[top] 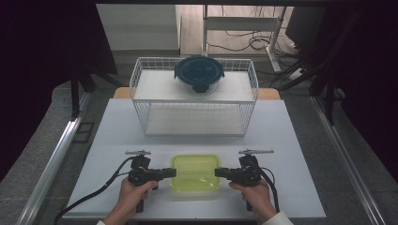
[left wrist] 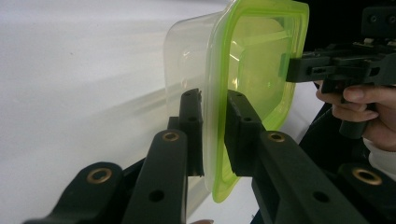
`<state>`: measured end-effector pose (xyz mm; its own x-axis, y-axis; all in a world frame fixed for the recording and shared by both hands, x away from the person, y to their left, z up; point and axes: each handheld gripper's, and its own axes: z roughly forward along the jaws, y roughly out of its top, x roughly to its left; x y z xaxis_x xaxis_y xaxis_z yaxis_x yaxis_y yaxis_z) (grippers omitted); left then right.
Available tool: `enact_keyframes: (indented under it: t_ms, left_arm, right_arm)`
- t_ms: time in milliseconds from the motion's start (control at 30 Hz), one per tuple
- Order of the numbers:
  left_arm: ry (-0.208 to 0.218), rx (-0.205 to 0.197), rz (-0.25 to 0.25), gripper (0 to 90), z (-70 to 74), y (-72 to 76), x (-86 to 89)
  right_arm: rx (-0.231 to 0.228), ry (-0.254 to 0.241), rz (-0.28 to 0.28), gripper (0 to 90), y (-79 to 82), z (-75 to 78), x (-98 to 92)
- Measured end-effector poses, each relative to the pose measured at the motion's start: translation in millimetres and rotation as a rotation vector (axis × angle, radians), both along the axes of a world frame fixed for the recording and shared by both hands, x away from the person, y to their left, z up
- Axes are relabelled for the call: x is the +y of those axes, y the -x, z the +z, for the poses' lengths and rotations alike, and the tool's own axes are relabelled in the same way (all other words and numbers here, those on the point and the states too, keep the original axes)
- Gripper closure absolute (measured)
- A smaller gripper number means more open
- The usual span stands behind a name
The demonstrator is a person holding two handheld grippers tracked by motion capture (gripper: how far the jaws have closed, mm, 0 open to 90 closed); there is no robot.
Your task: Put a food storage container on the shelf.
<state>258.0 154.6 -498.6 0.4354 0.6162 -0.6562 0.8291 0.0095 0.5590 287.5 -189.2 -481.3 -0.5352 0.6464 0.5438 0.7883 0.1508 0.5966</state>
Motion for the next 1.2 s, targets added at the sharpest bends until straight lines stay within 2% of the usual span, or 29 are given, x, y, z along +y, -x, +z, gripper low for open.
enact_keyframes:
  t_ms: [167, 267, 600, 667, 833, 1100, 1200]
  left_arm:
    - [0.020, -0.020, -0.004, 79.4, 5.1, 1.4, 1.9]
    - [0.004, -0.053, -0.016, 79.4, 10.7, 2.4, 1.8]
    - [-0.006, -0.100, -0.021, 79.2, 24.1, 6.7, 4.7]
    - [-0.003, -0.105, -0.019, 79.2, 26.6, 6.9, 5.3]
    - [-0.002, -0.110, -0.025, 79.3, 32.1, 4.3, 6.6]
    - [-0.003, -0.144, -0.034, 79.1, 54.9, -4.0, 6.1]
    - [-0.001, -0.174, -0.030, 79.0, 69.0, -7.6, 4.8]
  right_arm:
    - [-0.034, -0.001, 0.008, 78.7, 1.1, 6.5, 0.0]
    - [-0.064, 0.007, 0.020, 78.7, 2.3, 12.4, 0.1]
    - [-0.099, 0.004, 0.046, 78.6, 2.6, 22.6, 0.7]
    - [-0.120, 0.011, 0.056, 78.6, 2.5, 26.6, 2.0]
    - [-0.141, 0.024, 0.064, 78.5, 1.6, 34.9, 3.5]
    - [-0.172, 0.014, 0.066, 78.5, -4.6, 51.5, 1.0]
    - [-0.185, 0.007, 0.065, 78.5, -7.8, 63.1, 0.0]
